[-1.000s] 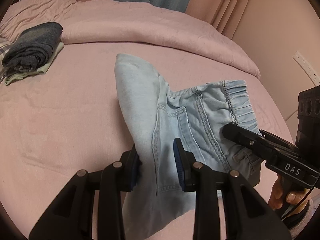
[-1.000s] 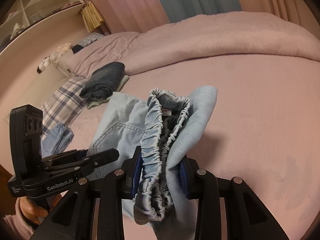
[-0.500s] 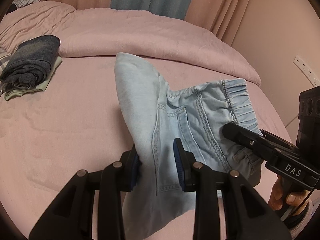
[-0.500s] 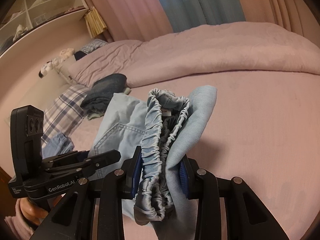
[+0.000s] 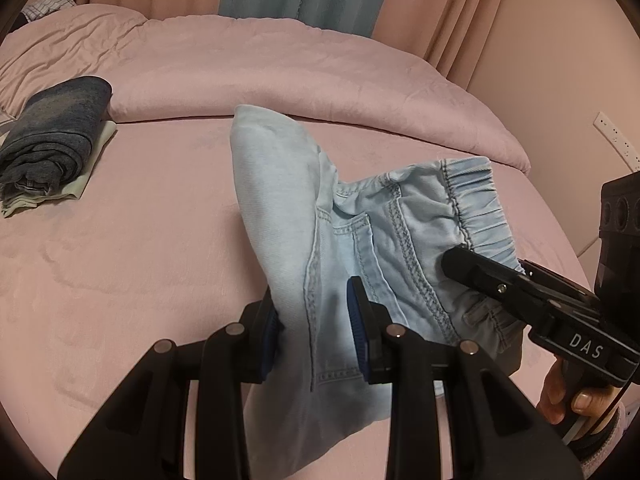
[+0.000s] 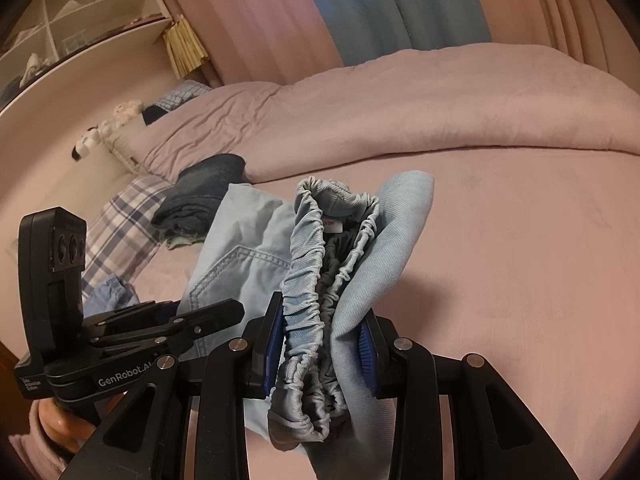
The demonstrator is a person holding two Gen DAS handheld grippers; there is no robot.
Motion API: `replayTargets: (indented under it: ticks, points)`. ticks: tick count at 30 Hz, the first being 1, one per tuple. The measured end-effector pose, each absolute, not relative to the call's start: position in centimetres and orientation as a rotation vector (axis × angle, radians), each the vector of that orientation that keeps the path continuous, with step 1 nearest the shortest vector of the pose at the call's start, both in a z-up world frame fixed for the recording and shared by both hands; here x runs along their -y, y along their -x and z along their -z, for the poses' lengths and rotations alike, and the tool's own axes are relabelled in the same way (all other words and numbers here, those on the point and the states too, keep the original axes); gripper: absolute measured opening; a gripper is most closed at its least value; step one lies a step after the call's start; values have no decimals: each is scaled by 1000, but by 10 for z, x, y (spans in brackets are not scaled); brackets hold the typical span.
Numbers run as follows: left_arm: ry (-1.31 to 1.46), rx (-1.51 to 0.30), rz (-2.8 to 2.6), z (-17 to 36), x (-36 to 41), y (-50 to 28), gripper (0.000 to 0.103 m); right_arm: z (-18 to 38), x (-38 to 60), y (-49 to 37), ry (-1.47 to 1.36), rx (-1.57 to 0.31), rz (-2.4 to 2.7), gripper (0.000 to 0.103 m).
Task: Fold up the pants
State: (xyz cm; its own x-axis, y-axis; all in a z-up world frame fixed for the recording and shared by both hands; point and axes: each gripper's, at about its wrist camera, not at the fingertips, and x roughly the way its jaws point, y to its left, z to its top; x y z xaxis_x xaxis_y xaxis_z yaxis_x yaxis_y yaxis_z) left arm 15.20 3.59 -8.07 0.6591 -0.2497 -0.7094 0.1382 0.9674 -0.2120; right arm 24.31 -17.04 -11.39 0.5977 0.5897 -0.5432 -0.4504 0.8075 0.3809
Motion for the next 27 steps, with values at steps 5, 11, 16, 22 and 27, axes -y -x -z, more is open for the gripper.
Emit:
replayTargets:
  ticks: [5,11,16,22,27]
  points:
    - [141,-832,222,84,-33,-160,30,117,169,-249,-218,-713,-601,36]
    - [141,-843,217,88,-29,-169,30,120,167,-257,-219,-725,-594,36]
    - [140,-853,211,91,-27,-174,30,122,167,-265,-226,-732,-595,36]
    - [138,-867,209,97,-27,-182,30,126,166,-271,-232,-743,-592,36]
    - [147,-928,207,118,-26,-197,30,140,166,-285,-240,-804,-570,36]
